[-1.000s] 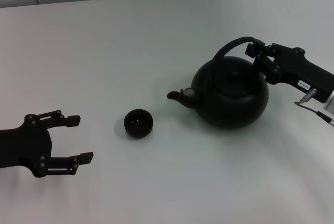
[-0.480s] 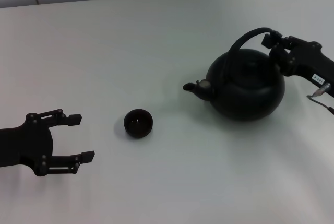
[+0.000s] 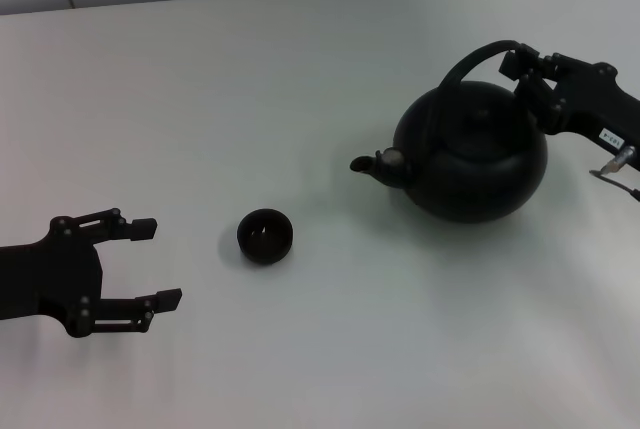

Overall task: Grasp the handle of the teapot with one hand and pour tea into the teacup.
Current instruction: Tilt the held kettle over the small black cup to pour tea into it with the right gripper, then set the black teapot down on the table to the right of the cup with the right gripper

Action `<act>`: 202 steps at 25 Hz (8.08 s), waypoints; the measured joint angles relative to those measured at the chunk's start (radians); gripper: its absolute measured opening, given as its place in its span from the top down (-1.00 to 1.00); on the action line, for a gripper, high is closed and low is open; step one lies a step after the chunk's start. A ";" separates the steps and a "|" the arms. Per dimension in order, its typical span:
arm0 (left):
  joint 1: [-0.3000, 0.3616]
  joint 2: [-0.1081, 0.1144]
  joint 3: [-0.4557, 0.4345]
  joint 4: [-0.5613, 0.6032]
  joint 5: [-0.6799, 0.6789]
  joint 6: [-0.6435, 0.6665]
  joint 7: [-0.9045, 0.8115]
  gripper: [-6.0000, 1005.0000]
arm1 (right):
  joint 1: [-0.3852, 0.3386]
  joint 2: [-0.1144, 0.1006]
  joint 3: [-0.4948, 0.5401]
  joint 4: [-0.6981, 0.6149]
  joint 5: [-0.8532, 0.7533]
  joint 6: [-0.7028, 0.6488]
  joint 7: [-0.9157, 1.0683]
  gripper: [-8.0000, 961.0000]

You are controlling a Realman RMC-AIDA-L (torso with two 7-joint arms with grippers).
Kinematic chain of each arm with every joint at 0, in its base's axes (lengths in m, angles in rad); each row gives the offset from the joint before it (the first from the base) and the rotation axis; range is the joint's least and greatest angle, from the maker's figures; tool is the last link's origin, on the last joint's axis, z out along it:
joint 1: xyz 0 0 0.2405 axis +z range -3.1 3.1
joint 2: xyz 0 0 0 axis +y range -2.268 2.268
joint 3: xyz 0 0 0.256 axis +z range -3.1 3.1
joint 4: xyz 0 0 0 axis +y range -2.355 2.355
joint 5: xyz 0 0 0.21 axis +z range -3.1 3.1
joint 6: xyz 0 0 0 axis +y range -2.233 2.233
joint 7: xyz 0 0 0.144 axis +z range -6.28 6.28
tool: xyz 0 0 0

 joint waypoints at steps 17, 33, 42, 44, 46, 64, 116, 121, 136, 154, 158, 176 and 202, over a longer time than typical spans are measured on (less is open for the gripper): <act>-0.006 -0.002 0.001 0.003 0.000 0.000 -0.007 -0.73 | 0.078 0.002 -0.188 -0.110 -0.010 0.082 0.054 0.70; -0.009 -0.010 0.000 0.003 0.000 0.000 -0.010 -0.72 | 0.142 0.005 -0.351 -0.186 -0.008 0.138 0.058 0.70; -0.010 -0.009 0.000 0.006 0.000 0.000 -0.012 -0.72 | 0.182 0.007 -0.399 -0.195 -0.006 0.172 0.058 0.70; -0.010 -0.009 0.000 0.006 0.000 0.000 -0.012 -0.72 | 0.189 0.007 -0.413 -0.200 -0.006 0.176 0.058 0.70; -0.011 -0.009 0.000 0.006 0.000 0.000 -0.012 -0.72 | 0.195 0.008 -0.424 -0.210 -0.005 0.179 0.058 0.70; -0.008 -0.011 0.000 0.009 0.000 -0.001 -0.034 -0.72 | 0.207 0.012 -0.518 -0.265 0.000 0.203 0.052 0.70; -0.025 -0.009 -0.016 0.011 0.000 -0.065 -0.061 -0.72 | 0.147 0.012 -0.869 -0.556 0.064 0.280 0.020 0.75; -0.024 -0.006 -0.018 0.010 0.000 -0.065 -0.061 -0.72 | 0.143 0.013 -0.879 -0.569 0.064 0.292 0.016 0.76; -0.019 -0.008 -0.018 0.010 0.000 -0.072 -0.057 -0.72 | 0.128 0.013 -0.970 -0.597 0.066 0.381 0.016 0.78; -0.025 -0.006 -0.018 0.008 0.000 -0.087 -0.054 -0.72 | 0.133 0.013 -0.991 -0.606 0.066 0.387 -0.002 0.79; -0.025 -0.006 -0.018 0.008 0.000 -0.089 -0.054 -0.72 | 0.131 0.013 -1.012 -0.609 0.066 0.406 -0.009 0.79; -0.023 -0.006 -0.018 0.009 0.000 -0.091 -0.052 -0.72 | 0.051 0.010 -1.005 -0.572 0.267 0.412 -0.017 0.80; -0.032 -0.014 -0.012 0.011 0.000 -0.091 -0.049 -0.72 | -0.067 -0.004 -0.713 -0.243 0.609 0.319 0.070 0.80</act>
